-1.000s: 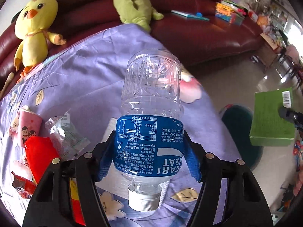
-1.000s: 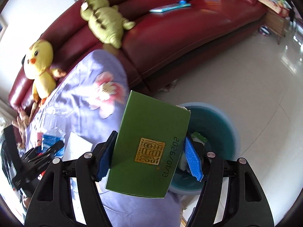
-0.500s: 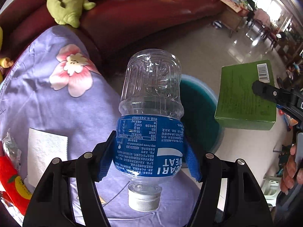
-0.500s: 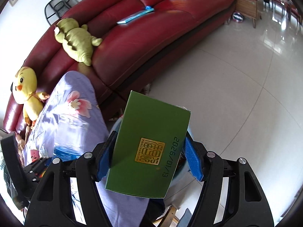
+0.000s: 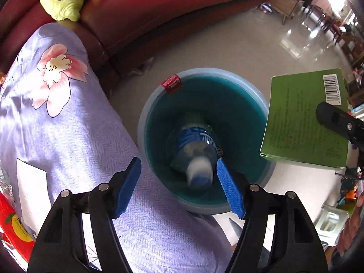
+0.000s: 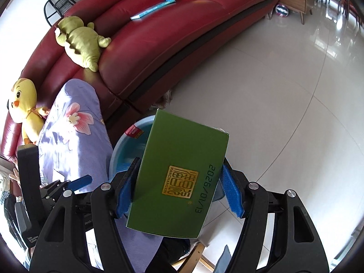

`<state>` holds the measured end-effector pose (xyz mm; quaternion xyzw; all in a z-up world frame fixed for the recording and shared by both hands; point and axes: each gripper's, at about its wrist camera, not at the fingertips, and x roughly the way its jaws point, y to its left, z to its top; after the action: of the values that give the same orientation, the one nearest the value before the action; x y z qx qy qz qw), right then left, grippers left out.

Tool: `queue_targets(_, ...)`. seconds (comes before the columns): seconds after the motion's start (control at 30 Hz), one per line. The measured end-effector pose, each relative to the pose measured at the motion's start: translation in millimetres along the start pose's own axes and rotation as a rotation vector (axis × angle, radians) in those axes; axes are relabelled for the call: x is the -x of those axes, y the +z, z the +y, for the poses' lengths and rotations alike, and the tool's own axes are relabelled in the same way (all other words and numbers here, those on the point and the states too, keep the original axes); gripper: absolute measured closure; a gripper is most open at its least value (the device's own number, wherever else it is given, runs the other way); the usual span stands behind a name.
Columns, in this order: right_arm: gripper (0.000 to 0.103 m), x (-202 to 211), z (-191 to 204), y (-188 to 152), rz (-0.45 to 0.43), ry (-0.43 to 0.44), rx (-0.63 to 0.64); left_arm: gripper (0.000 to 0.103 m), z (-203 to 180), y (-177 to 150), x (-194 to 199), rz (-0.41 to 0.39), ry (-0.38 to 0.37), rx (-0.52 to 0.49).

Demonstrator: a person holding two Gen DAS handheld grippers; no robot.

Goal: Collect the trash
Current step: 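Open both tools to drop the bottle and green box into the bin, then move both tools back over the table toward the napkin and jar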

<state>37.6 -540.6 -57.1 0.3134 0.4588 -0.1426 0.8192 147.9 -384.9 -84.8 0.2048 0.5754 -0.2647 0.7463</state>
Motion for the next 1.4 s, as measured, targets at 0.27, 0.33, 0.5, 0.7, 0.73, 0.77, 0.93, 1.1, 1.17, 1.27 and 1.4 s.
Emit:
queue_targets(0.27,0.039,-8.1,-1.0,-2.7,0.019,0.001,0.003,0.032,11.7,-1.5,3.8,-0.012,-0.004,0.022)
queue_targets(0.33,0.039,-8.9,0.0,-3.2,0.022,-0.002,0.004,0.031,16.5,-0.6,4.7,-0.020,-0.009,0.027)
queue_targets(0.5,0.038,-13.4,5.4,-5.7,0.041,0.005,0.013,0.026,24.9,-4.7,18.3,-0.059,-0.028,0.044)
queue_targets(0.7,0.037,-29.6,31.2,-9.9,0.096,0.039,0.063,0.019,44.4,-13.8,41.4,-0.125,-0.041,0.081)
queue_targets(0.73,0.036,-33.2,37.1,-11.0,0.107,0.046,0.074,0.019,48.6,-15.9,44.7,-0.134,-0.044,0.090)
queue_targets(0.77,0.035,-35.8,41.9,-11.9,0.117,0.053,0.085,0.018,52.9,-18.2,47.4,-0.140,-0.047,0.100)
queue_targets(0.93,0.030,-45.3,59.9,-14.5,0.153,0.070,0.099,0.016,67.4,-25.2,55.4,-0.148,-0.054,0.140)
queue_targets(1.1,0.026,-43.5,60.4,-16.6,0.159,0.038,0.089,0.016,79.4,-33.1,58.5,-0.151,-0.071,0.163)
queue_targets(1.17,0.026,-42.1,58.4,-17.5,0.162,0.018,0.081,0.016,80.9,-35.4,59.2,-0.152,-0.075,0.164)
queue_targets(1.27,0.021,-40.5,56.2,-18.9,0.175,-0.005,0.068,0.015,81.6,-39.6,60.6,-0.151,-0.089,0.166)
queue_targets(1.4,0.020,-35.1,58.4,-21.4,0.178,-0.037,0.078,0.012,82.7,-47.4,64.7,-0.161,-0.093,0.168)
